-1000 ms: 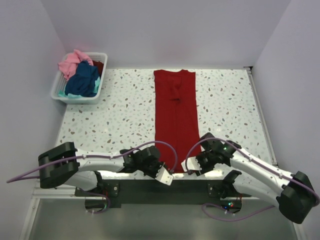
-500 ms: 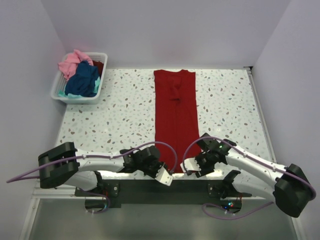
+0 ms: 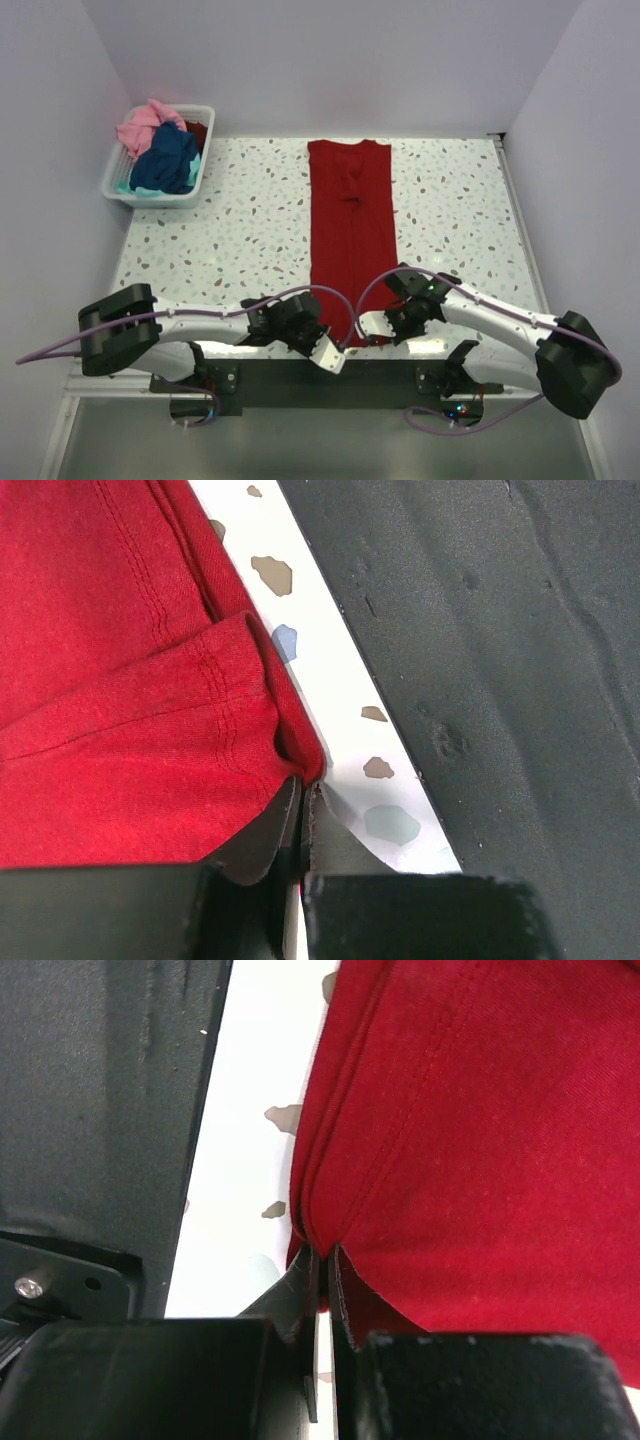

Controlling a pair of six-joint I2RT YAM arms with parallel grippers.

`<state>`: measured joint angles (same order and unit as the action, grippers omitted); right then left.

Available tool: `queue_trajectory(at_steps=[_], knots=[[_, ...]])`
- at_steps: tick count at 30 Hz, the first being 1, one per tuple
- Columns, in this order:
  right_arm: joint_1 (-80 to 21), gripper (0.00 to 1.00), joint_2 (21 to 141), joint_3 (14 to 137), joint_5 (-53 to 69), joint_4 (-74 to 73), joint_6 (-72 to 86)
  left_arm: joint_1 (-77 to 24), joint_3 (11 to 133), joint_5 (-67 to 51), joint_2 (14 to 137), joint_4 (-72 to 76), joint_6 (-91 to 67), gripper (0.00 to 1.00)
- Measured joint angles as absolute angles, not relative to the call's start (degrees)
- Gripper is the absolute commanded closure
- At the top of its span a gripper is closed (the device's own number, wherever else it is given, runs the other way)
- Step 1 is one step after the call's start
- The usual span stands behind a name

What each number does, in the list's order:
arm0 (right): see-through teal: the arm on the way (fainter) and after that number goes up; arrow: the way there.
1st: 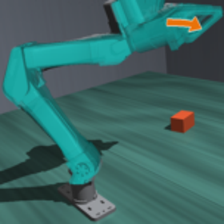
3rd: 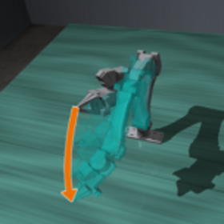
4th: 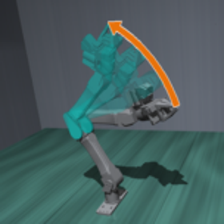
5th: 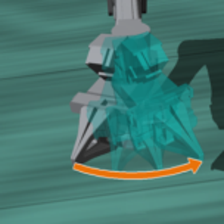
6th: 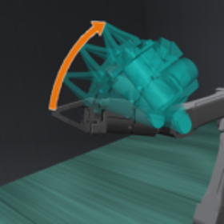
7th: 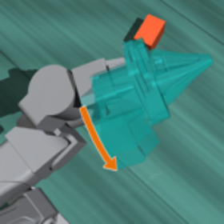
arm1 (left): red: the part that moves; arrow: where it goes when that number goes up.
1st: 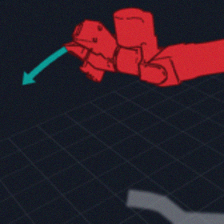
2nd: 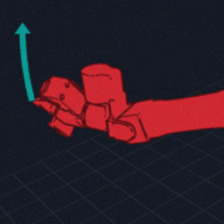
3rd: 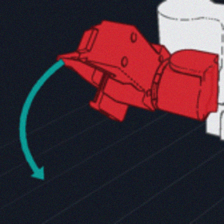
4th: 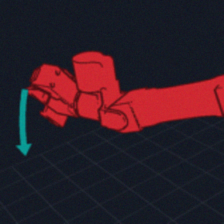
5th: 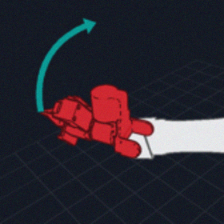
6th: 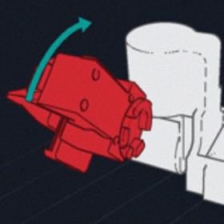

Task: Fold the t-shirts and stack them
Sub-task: Fold the tshirt

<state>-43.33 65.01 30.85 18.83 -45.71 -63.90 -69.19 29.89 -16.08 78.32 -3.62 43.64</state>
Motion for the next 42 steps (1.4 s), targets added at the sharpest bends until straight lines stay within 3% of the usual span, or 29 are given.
queue_trajectory(at_steps=[6,18,27,42], knots=[[-43.48,1.00,62.28,31.46,17.58,-45.65,-59.66,-67.92,30.89,-16.64,77.89,-5.23,41.87,1.00],[-40.88,1.00,55.75,40.73,17.37,-45.30,-53.30,-54.17,40.40,-21.85,71.59,-9.96,40.27,1.00],[-27.49,1.00,68.01,51.62,19.35,-43.57,-55.24,-43.46,47.53,-24.73,75.90,-10.37,41.71,1.00],[-20.05,1.00,92.20,70.89,23.70,-39.38,-61.41,-31.05,67.83,-30.50,98.30,-11.90,47.77,1.00]])
